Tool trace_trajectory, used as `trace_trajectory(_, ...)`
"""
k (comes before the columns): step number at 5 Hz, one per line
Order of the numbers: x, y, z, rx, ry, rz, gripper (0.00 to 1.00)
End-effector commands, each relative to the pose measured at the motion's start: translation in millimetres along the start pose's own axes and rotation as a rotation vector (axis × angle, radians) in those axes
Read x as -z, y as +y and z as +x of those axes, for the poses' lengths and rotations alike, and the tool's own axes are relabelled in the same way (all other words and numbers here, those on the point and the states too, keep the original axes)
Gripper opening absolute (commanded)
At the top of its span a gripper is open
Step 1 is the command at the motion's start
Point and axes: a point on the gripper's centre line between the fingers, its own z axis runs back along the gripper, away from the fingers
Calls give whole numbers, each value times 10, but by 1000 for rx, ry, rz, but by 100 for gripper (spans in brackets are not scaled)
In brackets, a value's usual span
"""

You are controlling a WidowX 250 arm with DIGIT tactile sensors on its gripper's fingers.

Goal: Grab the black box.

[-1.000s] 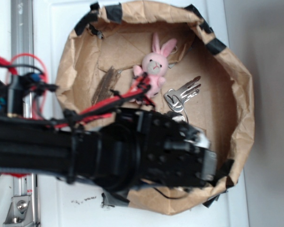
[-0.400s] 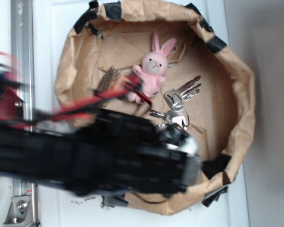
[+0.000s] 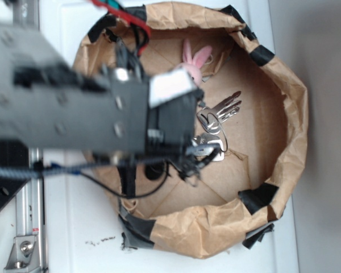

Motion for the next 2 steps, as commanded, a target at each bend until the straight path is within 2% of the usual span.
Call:
trace_trajectory(1, -321, -291, 127, 180, 17, -103, 0)
trace_trajectory(2, -272, -332, 99, 170, 17, -118, 0)
